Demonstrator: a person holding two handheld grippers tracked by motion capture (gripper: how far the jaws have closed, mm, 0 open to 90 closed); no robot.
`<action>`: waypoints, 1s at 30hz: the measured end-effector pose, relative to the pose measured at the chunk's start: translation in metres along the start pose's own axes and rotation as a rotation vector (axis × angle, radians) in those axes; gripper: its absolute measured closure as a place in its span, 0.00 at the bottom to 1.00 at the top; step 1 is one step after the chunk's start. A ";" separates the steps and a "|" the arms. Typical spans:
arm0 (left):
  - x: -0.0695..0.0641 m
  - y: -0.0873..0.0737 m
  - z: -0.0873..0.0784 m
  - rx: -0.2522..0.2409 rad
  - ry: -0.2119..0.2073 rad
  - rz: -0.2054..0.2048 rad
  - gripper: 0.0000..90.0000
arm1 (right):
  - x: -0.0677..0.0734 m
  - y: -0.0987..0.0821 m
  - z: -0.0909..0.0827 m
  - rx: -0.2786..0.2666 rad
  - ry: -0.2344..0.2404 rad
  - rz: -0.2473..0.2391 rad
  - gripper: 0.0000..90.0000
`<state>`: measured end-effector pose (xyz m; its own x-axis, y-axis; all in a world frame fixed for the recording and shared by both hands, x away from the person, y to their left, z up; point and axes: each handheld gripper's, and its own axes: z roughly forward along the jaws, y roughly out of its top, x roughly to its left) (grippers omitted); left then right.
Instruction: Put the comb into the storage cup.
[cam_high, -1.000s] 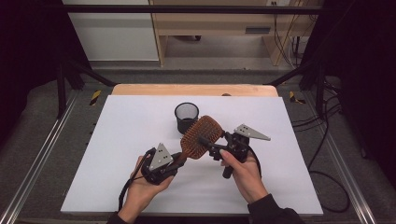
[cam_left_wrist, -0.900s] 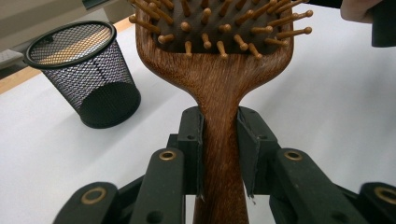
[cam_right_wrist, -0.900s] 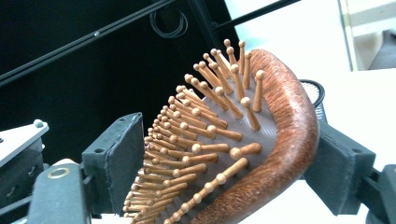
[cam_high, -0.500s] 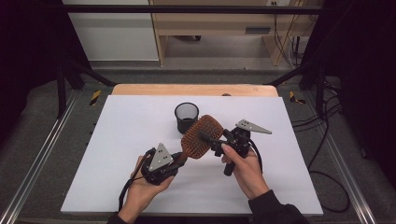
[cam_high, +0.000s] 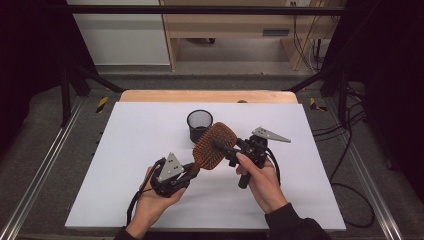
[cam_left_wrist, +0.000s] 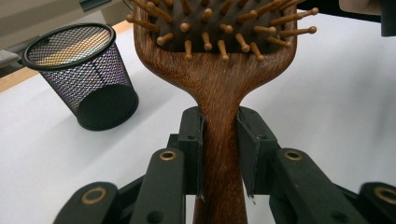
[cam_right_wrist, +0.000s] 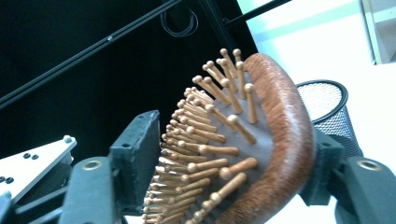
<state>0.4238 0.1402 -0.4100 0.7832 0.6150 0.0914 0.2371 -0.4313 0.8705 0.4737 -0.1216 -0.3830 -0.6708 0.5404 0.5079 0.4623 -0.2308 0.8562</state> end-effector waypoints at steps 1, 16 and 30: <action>0.000 0.000 0.000 0.000 -0.001 -0.001 0.81 | 0.000 0.000 0.000 -0.002 0.001 0.002 0.38; 0.007 -0.007 0.004 0.020 -0.001 -0.043 0.81 | 0.005 0.003 0.011 0.016 0.005 -0.013 0.51; 0.013 -0.010 0.003 0.018 0.011 -0.077 0.81 | 0.015 0.008 0.024 0.027 0.017 -0.017 0.58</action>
<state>0.4337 0.1507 -0.4188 0.7557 0.6542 0.0301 0.3070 -0.3944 0.8662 0.4811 -0.0963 -0.3712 -0.6882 0.5306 0.4948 0.4657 -0.1999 0.8621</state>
